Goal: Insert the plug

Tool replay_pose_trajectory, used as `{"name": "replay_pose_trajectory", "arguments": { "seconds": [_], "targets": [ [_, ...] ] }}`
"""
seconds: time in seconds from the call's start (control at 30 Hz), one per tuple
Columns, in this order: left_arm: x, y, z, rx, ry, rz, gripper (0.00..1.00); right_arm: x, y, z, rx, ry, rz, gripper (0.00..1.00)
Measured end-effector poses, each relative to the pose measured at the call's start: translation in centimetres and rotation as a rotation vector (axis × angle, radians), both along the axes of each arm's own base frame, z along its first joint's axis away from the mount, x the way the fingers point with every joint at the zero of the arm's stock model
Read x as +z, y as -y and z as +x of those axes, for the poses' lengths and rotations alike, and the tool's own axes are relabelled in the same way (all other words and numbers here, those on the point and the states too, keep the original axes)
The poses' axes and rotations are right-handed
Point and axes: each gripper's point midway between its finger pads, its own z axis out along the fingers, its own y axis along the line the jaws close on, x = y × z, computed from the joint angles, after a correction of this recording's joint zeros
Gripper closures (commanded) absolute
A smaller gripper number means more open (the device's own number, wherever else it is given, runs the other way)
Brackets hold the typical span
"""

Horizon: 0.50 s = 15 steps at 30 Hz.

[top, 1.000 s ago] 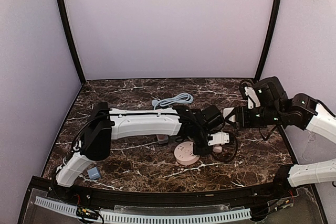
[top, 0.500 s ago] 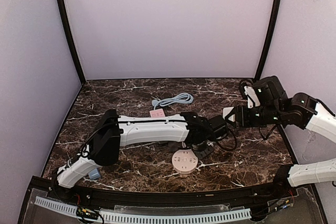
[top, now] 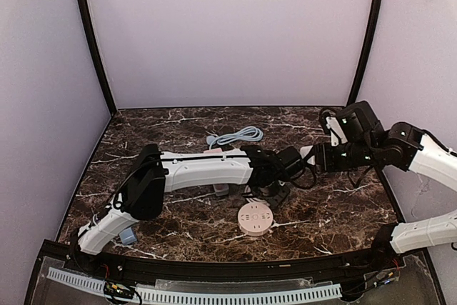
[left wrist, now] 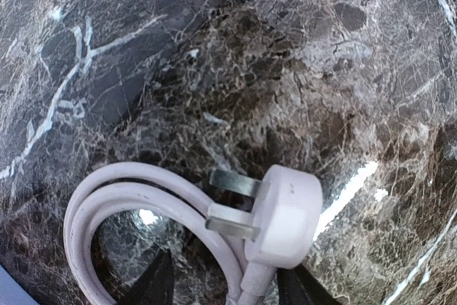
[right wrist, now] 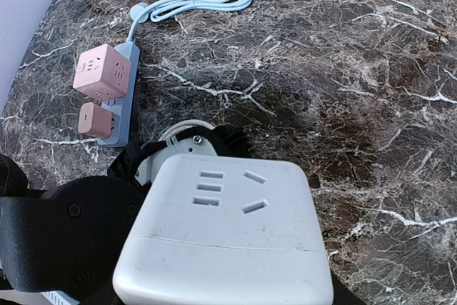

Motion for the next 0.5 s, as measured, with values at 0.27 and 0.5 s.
{"name": "replay_pose_trajectory", "arguments": {
  "seconds": [0.27, 0.5],
  "targets": [
    [-0.7, 0.1, -0.4, -0.04, -0.021, -0.044, 0.34, 2.2, 0.1, 1.0, -0.025, 0.04, -0.01, 1.0],
    [2.4, -0.6, -1.9, -0.114, -0.037, -0.102, 0.3, 4.2, 0.6, 2.3, -0.064, 0.102, -0.038, 1.0]
  ]
}}
